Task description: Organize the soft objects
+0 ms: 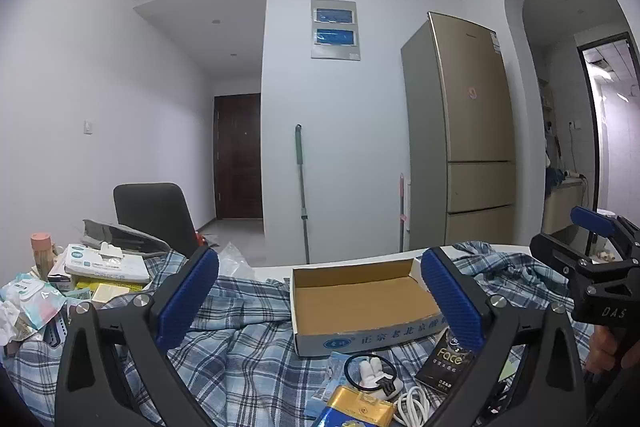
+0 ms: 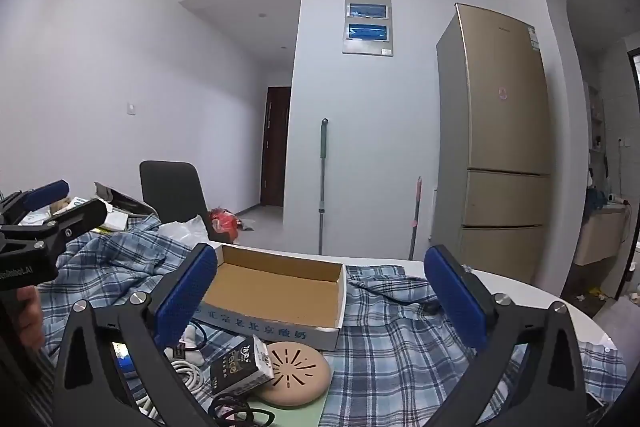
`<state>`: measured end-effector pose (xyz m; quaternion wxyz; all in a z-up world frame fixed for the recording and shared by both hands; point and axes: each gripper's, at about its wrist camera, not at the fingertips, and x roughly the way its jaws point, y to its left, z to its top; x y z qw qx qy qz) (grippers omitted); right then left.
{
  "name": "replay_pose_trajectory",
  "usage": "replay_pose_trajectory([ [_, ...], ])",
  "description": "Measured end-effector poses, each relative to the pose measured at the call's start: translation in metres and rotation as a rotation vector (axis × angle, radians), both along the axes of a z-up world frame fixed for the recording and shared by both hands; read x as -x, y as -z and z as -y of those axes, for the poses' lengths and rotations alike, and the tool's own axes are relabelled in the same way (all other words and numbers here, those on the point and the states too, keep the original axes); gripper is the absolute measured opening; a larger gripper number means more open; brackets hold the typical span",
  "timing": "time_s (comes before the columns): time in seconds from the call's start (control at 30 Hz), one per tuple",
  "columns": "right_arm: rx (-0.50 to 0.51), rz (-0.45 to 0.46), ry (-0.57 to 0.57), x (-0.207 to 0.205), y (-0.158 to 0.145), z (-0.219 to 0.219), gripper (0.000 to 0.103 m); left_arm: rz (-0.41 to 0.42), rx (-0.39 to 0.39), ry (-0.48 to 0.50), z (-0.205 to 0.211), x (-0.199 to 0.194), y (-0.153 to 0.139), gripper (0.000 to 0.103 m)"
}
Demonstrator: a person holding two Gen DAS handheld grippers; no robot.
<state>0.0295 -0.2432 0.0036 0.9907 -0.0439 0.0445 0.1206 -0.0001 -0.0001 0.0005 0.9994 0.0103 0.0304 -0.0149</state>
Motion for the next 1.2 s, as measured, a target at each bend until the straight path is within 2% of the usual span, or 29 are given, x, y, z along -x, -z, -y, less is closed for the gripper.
replay_pose_trajectory([
  [0.23, -0.004, -0.045, -0.024, -0.007, 0.001, 0.001, 0.103, -0.012, -0.008, 0.004, 0.002, -0.003, 0.002, 0.103],
  [0.6, 0.027, -0.061, -0.035, -0.009, 0.003, -0.005, 0.103, -0.077, 0.053, 0.007, -0.011, -0.015, 0.005, 0.103],
  [0.8, 0.017, -0.071, -0.025, -0.011, 0.002, -0.003, 0.103, -0.057, 0.038, 0.026, -0.007, -0.012, 0.005, 0.103],
  [1.03, 0.016, -0.067, -0.024, -0.011, 0.003, -0.002, 0.103, -0.03, 0.005, -0.017, -0.001, -0.007, 0.005, 0.103],
  [1.2, 0.027, -0.075, -0.02, -0.013, 0.004, -0.005, 0.103, -0.03, 0.009, -0.021, -0.001, -0.007, 0.005, 0.103],
])
